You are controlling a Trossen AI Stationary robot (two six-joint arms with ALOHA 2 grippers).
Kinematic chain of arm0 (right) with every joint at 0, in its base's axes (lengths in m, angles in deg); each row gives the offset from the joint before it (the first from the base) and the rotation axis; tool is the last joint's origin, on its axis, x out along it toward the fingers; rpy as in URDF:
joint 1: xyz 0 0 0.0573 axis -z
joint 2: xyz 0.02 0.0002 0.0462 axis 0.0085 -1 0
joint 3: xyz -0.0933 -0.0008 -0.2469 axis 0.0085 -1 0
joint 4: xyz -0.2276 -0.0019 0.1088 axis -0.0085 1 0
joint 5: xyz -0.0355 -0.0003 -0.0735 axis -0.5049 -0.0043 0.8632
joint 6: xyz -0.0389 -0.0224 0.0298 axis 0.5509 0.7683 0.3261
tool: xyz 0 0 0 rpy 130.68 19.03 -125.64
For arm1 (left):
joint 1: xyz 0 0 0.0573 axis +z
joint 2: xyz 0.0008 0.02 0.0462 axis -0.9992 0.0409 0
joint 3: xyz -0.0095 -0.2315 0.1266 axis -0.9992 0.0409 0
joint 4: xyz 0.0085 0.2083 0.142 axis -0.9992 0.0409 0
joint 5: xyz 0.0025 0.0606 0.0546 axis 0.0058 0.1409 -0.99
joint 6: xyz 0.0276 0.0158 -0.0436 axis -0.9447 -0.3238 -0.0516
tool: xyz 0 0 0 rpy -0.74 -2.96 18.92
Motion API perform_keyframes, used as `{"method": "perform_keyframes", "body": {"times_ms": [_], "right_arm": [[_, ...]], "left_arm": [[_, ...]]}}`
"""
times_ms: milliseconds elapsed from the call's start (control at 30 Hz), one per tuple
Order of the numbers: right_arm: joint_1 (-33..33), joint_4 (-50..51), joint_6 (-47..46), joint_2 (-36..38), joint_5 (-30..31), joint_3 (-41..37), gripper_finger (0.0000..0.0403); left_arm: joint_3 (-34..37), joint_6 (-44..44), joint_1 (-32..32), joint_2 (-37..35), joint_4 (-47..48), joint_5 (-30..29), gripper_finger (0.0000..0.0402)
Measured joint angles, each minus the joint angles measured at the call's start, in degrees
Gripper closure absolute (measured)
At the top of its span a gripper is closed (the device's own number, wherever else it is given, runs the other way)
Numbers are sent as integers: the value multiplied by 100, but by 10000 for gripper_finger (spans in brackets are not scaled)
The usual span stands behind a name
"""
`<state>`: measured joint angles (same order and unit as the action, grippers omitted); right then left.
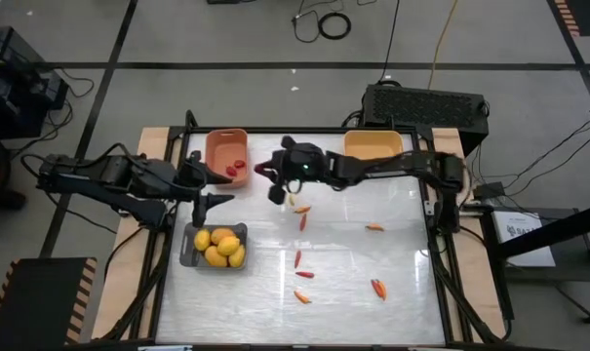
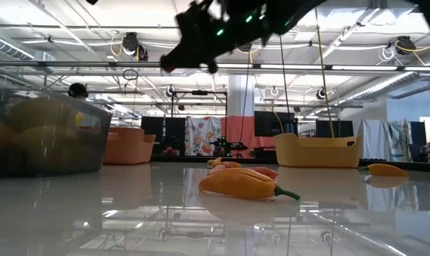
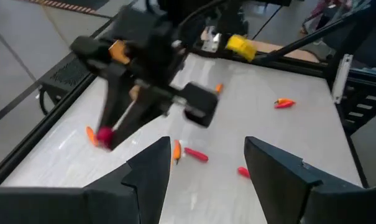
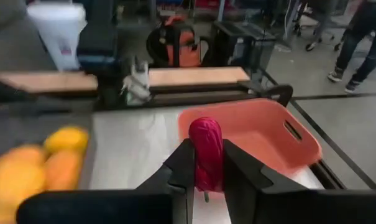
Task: Sort produce into baskets
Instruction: Put the red bell pepper into the orange bin, then put the orange chili pepper into the yellow bin
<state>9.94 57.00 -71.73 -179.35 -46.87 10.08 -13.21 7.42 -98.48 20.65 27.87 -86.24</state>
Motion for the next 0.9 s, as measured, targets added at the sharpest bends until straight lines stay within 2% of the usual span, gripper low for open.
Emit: {"method": "perform_keyframes", "body": {"times_ms": [100,267,500,700,900], "right_arm": [[126,-263,-49,-608,-25,567,348],[253,-164,-146,-1756,5,1924,348],[336,1087,-827,-2910,6,3718,326],[367,1811,-853,-3250,53,4499,277],[371,2257,-986,-3085,25,4547,236]], "left_arm": [[1,102,-1,0,148,-139,189],[1,355,0,0,421,-277,189],[1,650,0,0,446,-275,189],[1,806,-7,7,542,-275,189],[1,940,-7,7,599,-275,189]]}}
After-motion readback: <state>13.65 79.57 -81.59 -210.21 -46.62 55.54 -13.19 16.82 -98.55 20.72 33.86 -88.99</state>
